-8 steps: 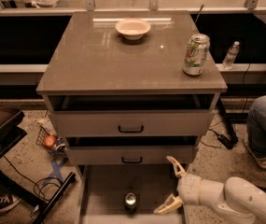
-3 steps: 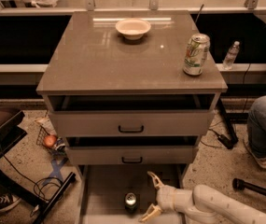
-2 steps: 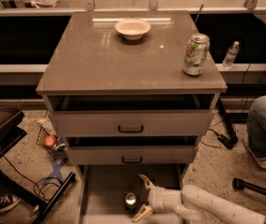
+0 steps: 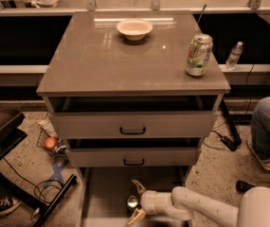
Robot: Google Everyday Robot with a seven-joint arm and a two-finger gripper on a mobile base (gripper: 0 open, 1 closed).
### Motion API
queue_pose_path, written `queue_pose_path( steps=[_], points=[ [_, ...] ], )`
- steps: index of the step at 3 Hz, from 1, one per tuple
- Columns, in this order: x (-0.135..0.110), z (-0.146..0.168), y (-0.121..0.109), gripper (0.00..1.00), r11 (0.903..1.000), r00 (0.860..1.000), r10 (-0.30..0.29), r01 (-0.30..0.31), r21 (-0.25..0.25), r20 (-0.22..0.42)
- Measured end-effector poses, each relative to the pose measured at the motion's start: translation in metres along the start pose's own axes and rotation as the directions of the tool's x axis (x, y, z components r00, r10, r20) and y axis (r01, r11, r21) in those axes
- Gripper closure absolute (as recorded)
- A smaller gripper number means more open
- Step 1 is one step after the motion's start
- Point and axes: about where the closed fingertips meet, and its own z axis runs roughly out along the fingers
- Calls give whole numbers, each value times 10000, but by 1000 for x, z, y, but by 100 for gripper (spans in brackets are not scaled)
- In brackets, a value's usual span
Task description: Pick green can from bottom drawer and place on counter
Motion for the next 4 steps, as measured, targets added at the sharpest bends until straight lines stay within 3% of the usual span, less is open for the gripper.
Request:
queue_pose_path(
  steps=[1,2,3,4],
  points=[
    [13,14,-2,0,9995,9999,100,-103,-297,-107],
    [26,23,-5,12,9985,9996,220,-227,-500,-147],
    [38,26,-10,43,9980,9993,277,-291,-569,-253],
    [44,25,-13,65,9980,9989,268,-288,-566,-372]
  ],
)
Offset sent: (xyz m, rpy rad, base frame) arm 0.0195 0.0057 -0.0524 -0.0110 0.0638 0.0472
